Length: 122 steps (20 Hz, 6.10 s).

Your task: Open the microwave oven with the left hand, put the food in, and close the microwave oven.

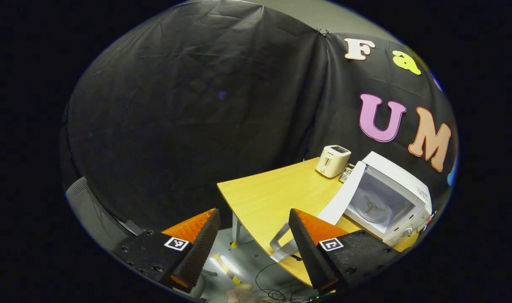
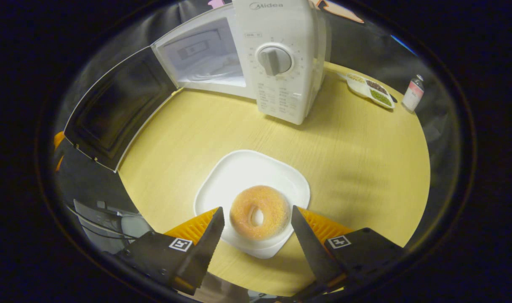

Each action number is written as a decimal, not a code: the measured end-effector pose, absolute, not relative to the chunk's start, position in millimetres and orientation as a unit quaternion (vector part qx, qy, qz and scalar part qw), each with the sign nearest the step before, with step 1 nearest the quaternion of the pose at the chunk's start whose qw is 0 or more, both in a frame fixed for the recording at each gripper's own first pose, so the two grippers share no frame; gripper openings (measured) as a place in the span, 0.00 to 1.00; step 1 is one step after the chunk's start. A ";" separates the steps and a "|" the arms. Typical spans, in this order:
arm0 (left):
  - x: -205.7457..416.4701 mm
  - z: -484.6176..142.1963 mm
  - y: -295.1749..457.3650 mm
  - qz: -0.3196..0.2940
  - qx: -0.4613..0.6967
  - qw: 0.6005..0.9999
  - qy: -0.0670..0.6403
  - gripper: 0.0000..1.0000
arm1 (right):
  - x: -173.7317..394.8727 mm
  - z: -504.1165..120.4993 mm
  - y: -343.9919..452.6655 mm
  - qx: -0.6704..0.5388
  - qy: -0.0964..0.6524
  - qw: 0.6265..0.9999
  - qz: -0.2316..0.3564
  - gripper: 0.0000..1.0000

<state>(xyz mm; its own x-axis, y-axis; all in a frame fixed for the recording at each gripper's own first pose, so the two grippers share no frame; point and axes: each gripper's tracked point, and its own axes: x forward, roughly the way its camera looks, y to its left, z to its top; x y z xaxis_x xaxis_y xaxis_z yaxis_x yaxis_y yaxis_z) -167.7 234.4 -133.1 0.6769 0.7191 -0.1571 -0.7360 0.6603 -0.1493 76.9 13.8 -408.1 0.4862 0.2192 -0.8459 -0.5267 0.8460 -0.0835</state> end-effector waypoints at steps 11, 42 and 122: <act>-164.6 -88.4 226.0 0.387 -0.053 0.921 0.009 0.92 | 80.6 -415.6 15.5 -0.216 0.442 0.846 0.207 0.82; 9.0 -156.1 290.1 0.044 -0.032 0.984 0.170 0.96 | 116.7 -324.5 301.2 0.150 0.287 0.942 0.092 0.80; 32.2 -188.1 -32.0 -0.114 0.052 0.965 0.229 0.01 | 14.5 -176.1 -71.6 0.050 0.118 0.987 -0.093 0.99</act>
